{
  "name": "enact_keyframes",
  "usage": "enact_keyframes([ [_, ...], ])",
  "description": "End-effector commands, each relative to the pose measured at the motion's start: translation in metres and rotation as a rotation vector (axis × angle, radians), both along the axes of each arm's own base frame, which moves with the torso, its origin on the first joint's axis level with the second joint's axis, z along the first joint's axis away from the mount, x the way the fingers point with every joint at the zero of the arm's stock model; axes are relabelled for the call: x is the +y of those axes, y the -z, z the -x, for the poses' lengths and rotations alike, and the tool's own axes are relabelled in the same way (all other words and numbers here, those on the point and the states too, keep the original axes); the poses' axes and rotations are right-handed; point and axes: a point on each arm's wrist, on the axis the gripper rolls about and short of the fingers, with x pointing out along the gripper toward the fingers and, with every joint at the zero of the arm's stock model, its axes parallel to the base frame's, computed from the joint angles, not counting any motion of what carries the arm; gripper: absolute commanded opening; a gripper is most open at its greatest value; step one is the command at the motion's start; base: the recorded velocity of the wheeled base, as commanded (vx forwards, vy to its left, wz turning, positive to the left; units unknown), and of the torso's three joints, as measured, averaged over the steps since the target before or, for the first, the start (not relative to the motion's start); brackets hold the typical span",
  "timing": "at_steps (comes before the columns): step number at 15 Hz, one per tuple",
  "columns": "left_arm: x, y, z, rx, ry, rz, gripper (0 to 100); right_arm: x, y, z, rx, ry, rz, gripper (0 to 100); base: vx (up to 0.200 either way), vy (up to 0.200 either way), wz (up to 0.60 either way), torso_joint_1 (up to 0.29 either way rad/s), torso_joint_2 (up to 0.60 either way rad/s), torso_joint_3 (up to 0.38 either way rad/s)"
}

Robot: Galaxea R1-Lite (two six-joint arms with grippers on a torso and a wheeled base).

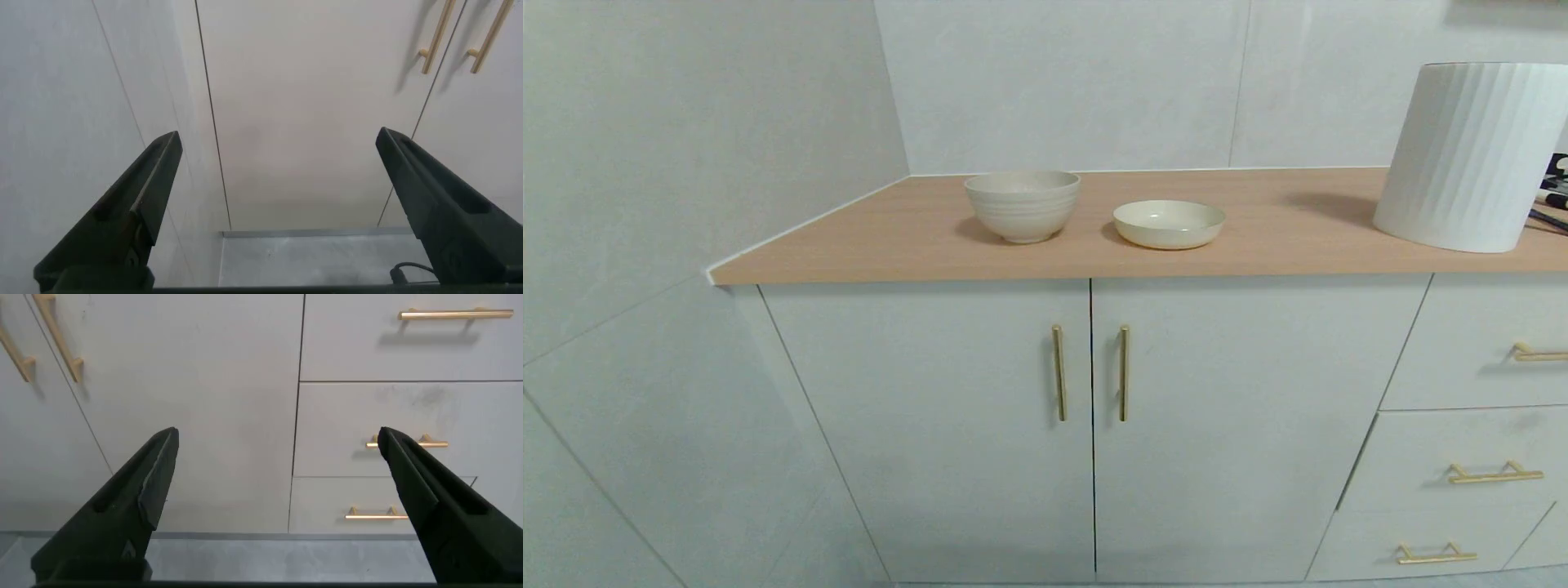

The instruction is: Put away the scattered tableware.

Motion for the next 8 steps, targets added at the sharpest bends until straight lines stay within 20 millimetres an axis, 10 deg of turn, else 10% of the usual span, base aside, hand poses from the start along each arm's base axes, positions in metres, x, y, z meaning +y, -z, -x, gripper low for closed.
enact_keyframes([
  [1, 0.0, 0.0, 0.0, 0.0, 0.0, 0.0, 100, 0.0, 0.0, 0.0, -0.002, 0.0, 0.001, 100, 0.0, 0.0, 0.0, 0.0, 0.0, 0.0],
  [8, 0.0, 0.0, 0.0, 0.0, 0.0, 0.0, 100, 0.006, -0.059, -0.023, 0.116, -0.332, -0.044, 100, 0.0, 0.0, 0.0, 0.0, 0.0, 0.0],
])
